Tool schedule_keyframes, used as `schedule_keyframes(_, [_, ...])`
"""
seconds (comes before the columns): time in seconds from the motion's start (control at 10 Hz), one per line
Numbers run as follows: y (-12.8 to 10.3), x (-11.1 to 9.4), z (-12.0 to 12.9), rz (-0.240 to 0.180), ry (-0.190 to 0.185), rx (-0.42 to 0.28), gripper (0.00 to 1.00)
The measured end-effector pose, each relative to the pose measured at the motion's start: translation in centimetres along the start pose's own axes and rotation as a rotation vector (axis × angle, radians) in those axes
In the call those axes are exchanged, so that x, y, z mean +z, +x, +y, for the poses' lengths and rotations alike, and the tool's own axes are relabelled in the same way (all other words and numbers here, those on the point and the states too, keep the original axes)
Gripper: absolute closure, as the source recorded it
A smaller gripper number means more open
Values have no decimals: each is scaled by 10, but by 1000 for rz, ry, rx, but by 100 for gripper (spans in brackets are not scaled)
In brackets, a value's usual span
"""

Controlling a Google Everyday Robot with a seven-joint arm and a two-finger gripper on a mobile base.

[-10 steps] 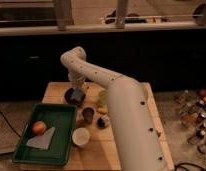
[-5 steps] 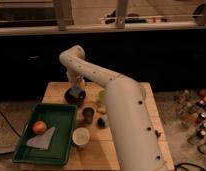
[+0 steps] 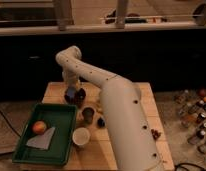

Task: Wipe purple bowl with sponge

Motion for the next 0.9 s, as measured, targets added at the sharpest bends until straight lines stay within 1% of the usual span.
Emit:
schedule_keyframes(0.1, [-11,-1,-1,-20,3,-22,100])
schedule_keyframes(0.4, [-27,-3,13,-51,-13,-43,100])
schedule_keyframes(0.5, [-27,-5,20,-52,-18,-38,100])
schedule_keyframes(0.7, [-22,-11,40,-50,-38,-11,100])
schedule_keyframes(0.9, [-15,-13,48,-39,-46,21,100])
